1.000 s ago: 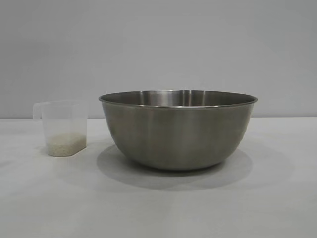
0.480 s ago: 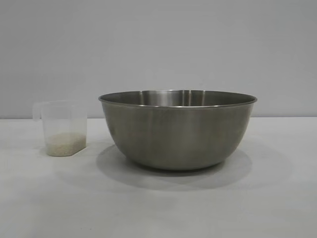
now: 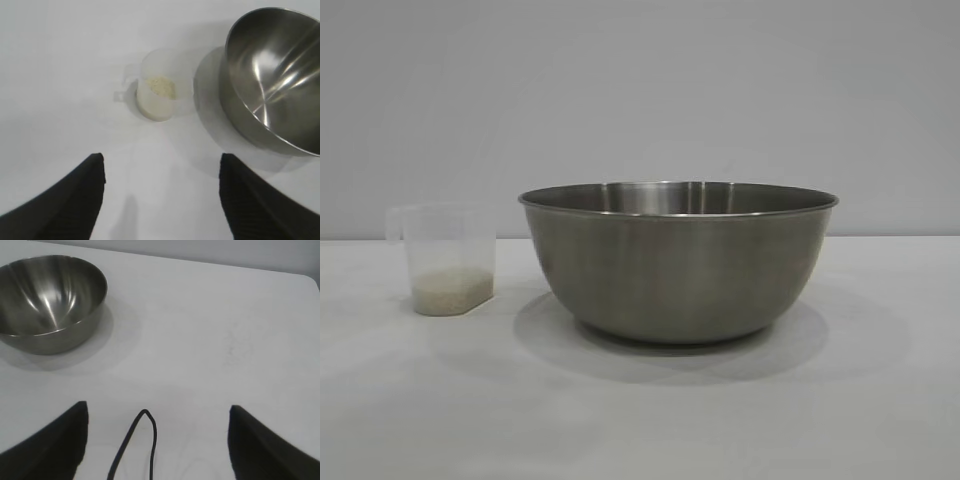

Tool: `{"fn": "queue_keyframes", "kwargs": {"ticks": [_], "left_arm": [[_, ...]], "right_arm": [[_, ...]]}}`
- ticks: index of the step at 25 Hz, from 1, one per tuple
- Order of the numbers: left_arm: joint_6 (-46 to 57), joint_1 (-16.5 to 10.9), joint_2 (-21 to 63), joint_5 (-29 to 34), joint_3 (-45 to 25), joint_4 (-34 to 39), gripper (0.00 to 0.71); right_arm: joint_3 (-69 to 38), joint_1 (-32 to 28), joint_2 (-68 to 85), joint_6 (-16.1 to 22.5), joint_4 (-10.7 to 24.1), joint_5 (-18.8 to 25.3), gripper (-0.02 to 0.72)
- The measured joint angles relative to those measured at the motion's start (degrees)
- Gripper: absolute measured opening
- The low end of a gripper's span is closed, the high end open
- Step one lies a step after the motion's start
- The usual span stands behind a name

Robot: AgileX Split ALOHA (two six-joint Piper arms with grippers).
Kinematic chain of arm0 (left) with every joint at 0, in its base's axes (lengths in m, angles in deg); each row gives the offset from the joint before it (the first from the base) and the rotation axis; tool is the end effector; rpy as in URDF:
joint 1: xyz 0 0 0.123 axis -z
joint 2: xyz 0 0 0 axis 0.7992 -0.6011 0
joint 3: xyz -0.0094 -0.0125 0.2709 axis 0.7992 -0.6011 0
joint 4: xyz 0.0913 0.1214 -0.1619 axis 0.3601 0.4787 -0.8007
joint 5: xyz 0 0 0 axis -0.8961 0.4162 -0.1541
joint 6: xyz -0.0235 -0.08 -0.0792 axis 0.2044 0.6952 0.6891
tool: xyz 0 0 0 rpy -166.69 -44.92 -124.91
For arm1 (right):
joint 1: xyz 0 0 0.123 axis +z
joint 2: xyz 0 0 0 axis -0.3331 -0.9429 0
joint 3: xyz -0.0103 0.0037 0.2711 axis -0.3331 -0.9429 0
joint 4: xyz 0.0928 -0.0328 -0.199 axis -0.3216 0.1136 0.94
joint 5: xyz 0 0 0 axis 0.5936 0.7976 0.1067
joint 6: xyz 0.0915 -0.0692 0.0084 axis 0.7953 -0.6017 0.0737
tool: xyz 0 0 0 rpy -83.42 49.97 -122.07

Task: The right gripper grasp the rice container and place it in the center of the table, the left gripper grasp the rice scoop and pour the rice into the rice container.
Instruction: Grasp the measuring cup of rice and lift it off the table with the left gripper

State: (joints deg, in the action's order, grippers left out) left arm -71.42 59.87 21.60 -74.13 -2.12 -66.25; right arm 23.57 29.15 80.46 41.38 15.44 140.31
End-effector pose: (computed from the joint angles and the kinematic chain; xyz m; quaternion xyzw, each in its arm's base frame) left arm 0.1735 -0.0358 0.2019 0.0136 0.8851 -0.1201 0.4494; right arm -0.0024 0.0048 0.2415 -0.1102 0.8635 0.0460 0.4899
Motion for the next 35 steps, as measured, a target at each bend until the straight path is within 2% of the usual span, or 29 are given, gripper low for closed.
{"fn": "queue_keyframes", "kwargs": {"ticks": [3, 6, 10, 13, 16, 20, 23, 25, 32, 35], "left_arm": [[-5.0, 0.0, 0.0, 0.0, -0.3, -9.1, 0.426], [-5.4, 0.0, 0.0, 0.8, -0.3, -17.4, 0.426], [3.0, 0.0, 0.0, 4.0, -0.2, -19.9, 0.426], [14.0, 0.0, 0.0, 7.9, 1.1, -19.9, 0.426], [21.0, 0.0, 0.0, 16.9, 3.1, -19.9, 0.426], [22.4, 0.0, 0.0, 38.8, 5.9, -18.1, 0.426], [22.6, 0.0, 0.0, 52.2, 8.8, -9.1, 0.426], [23.5, 0.0, 0.1, 58.1, 11.4, 1.6, 0.426], [34.8, 0.0, 0.2, 61.4, 19.6, 40.3, 0.426], [42.0, 0.0, 0.3, 57.5, 21.2, 53.8, 0.426]], "right_arm": [[0.0, 0.0, 0.0, 0.0, 0.0, 0.0, 0.498], [0.0, 0.0, 0.0, 0.0, 0.0, 0.0, 0.498], [0.0, 0.0, 0.0, 0.0, 0.0, 0.0, 0.498], [0.0, 0.0, 0.0, 0.0, 0.0, 0.0, 0.498], [0.0, 0.0, 0.0, 0.0, 0.0, 0.0, 0.498], [0.0, 0.0, 0.0, 0.0, 0.0, 0.0, 0.498], [0.0, 0.0, 0.0, 0.0, 0.0, 0.0, 0.498], [0.0, 0.0, 0.0, 0.0, 0.0, 0.0, 0.498], [0.0, 0.0, 0.0, 0.0, 0.0, 0.0, 0.498], [0.0, 0.0, 0.0, 0.0, 0.0, 0.0, 0.498]]}}
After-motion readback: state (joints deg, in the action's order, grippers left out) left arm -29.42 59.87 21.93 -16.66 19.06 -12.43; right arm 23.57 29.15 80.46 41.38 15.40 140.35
